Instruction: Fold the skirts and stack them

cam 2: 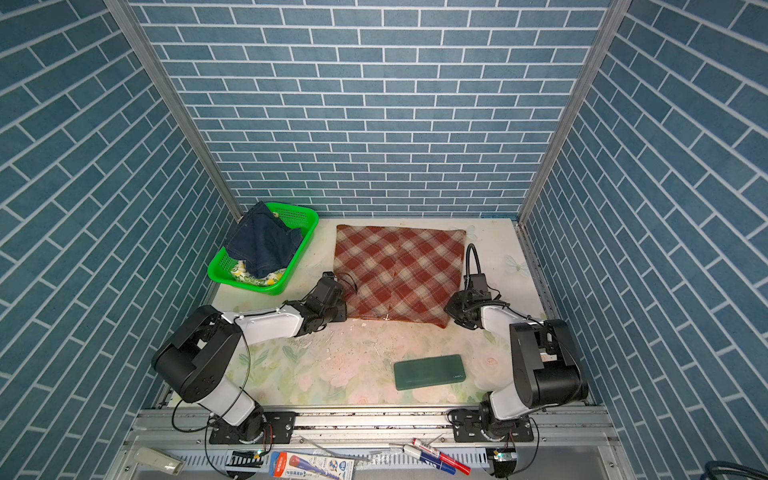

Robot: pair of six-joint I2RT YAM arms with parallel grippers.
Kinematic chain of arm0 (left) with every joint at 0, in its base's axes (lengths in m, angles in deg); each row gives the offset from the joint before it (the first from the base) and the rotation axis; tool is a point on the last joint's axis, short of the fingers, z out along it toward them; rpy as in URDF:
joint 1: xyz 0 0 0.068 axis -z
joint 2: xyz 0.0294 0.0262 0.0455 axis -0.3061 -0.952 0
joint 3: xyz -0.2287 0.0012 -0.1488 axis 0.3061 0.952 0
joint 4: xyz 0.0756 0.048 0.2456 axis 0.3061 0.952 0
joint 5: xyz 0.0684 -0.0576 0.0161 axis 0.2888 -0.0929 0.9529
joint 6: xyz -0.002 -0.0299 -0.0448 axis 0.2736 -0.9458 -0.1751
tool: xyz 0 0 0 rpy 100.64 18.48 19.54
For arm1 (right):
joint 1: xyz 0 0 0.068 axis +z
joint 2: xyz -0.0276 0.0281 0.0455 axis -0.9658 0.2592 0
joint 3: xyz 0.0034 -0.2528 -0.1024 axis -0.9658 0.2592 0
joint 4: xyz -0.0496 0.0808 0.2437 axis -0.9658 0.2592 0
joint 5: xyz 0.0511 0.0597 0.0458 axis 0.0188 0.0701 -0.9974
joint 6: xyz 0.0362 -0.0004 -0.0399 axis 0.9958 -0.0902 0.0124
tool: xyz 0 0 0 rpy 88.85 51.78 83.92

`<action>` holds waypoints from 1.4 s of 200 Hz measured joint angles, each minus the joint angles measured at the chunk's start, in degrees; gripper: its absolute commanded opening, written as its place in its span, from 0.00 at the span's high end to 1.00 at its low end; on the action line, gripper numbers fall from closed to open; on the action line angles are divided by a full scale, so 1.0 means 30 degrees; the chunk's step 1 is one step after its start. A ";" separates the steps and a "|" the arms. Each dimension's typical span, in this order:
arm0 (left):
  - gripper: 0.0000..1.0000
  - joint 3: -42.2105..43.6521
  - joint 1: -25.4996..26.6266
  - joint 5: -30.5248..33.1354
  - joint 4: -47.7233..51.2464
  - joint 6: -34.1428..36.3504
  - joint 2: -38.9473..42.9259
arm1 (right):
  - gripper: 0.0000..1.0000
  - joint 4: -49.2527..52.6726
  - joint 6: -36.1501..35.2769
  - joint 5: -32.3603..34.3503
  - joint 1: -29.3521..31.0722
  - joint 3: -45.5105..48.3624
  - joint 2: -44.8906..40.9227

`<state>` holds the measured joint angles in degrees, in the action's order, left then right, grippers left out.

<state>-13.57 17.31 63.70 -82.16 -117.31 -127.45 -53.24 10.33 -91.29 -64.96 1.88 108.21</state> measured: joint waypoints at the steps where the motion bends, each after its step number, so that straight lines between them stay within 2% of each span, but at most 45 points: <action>1: 0.90 0.0007 0.0007 0.0015 -0.0007 -0.0029 0.0000 | 1.00 0.0044 -0.0044 0.0022 0.0000 0.0000 -0.0058; 24: 0.91 0.0729 0.0313 0.0066 -0.0561 -0.0219 0.0204 | 1.00 0.0568 -0.0656 0.0466 0.0000 0.0000 -0.0874; 50: 0.84 0.1610 0.0619 0.0080 -0.1231 -0.0452 0.0772 | 1.00 0.0976 -0.1610 0.0780 0.0029 -0.0044 -0.1545; 61: 0.76 0.1792 0.0750 0.0087 -0.1421 -0.0605 0.0882 | 1.00 0.1129 -0.2004 0.0889 0.0029 -0.0073 -0.1676; 115: 0.76 0.1880 0.1734 0.0503 -0.1800 -0.1239 0.0699 | 1.00 0.2208 -0.3606 0.1297 0.0495 -0.1188 -0.2324; 169: 0.78 0.1486 0.2178 0.0743 -0.2535 -0.1814 -0.0051 | 1.00 0.3883 -0.5268 0.2630 0.3300 -0.4291 -0.1974; 280: 0.83 0.2018 0.2353 0.0969 -0.3300 -0.2178 0.0087 | 1.00 0.4998 -0.5821 0.2907 0.9049 -1.0717 0.3045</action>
<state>-7.51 24.37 66.61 -92.06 -123.84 -127.19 -38.25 -7.13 -82.57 -37.81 -30.27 117.35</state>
